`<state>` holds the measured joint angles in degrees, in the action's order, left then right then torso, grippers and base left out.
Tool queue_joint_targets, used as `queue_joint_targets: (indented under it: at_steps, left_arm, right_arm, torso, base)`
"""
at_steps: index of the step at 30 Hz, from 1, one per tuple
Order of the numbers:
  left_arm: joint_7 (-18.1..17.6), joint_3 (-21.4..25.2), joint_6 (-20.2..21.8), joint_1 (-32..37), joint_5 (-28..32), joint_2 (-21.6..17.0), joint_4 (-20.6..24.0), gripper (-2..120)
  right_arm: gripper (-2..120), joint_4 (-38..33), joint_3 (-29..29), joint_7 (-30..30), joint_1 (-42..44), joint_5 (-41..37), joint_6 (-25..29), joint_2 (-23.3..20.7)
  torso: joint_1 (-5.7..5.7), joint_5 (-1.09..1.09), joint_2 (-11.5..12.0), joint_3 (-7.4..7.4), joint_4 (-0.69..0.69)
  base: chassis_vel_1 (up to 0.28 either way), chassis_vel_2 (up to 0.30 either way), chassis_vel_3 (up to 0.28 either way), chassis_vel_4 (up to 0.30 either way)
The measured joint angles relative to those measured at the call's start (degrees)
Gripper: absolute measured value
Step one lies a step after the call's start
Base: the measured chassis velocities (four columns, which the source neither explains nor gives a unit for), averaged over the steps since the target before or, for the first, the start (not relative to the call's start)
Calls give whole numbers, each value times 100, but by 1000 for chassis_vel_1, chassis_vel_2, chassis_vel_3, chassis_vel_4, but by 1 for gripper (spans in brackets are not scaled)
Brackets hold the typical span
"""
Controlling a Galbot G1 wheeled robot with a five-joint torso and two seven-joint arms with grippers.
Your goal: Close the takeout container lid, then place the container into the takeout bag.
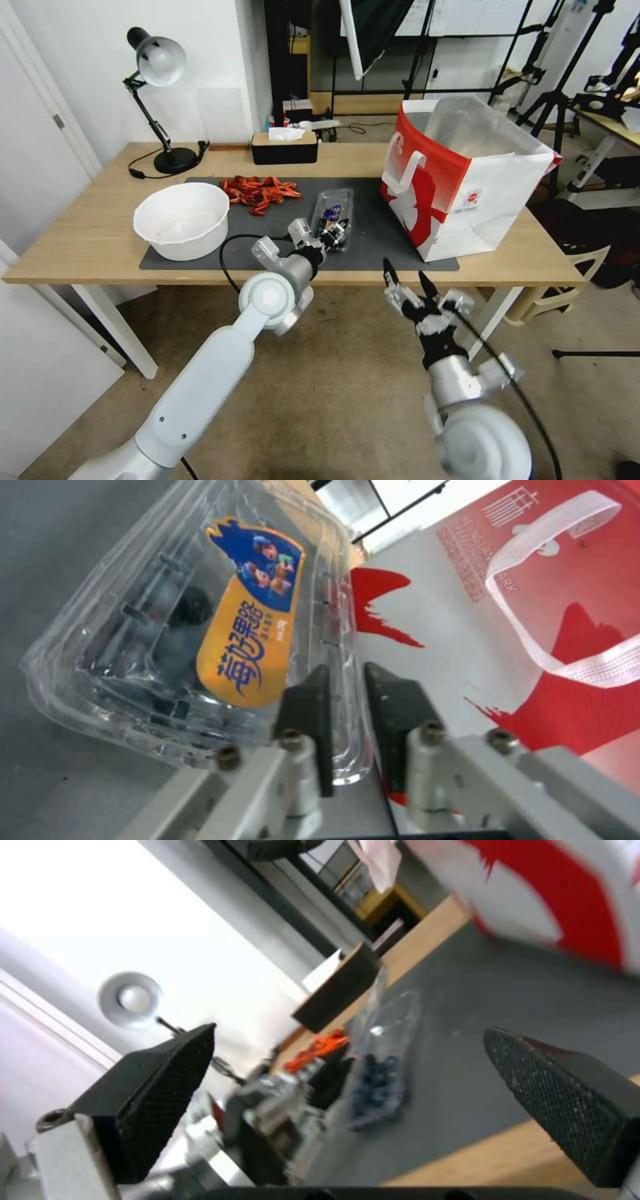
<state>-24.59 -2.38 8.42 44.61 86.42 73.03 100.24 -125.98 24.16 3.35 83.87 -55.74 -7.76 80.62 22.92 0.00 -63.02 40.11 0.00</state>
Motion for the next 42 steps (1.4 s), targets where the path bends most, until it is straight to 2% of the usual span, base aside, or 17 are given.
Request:
queue_joint_targets:
  at_steps: [2,7,16,21,23,34,42]
  left_arm:
    - [-8,-13,11,2,-18,-2,-30,0]
    - [-22,-36,24,14,-46,-1,-55,0]
    - [-44,-38,26,16,-75,-6,-100,0]
    - [-48,-24,19,24,-79,-15,-107,0]
    - [-48,-21,15,34,-80,-16,-125,0]
    - [-46,0,-2,69,-81,-23,-142,0]
    - [-44,10,-10,75,-81,-26,-159,0]
  right_arm:
    - [100,156,-10,190,-361,-553,-181,-29]
    - [100,566,-143,571,-1111,-1075,-415,-9]
    - [100,1172,-441,1267,-2161,-1216,-853,11]
    - [100,1585,-530,1809,-2693,-1275,-1235,20]
    - [100,1860,-570,2121,-2997,-1346,-1549,37]
    - [100,2602,-655,2817,-3872,-1981,-2566,126]
    - [100,2947,-797,3337,-4318,-2276,-3064,212]
  torso:
    - [0,0,0,-1,0]
    - [0,0,0,0,0]
    - [0,0,-1,0,0]
    - [1,0,-1,0,-1]
    - [0,0,-1,0,0]
    - [1,-1,0,0,0]
    - [1,0,0,0,0]
  base:
    - [0,0,0,0]
    - [0,0,0,0]
    - [0,0,0,0]
    - [0,0,0,0]
    - [0,0,0,0]
    - [0,0,0,0]
    - [0,0,0,0]
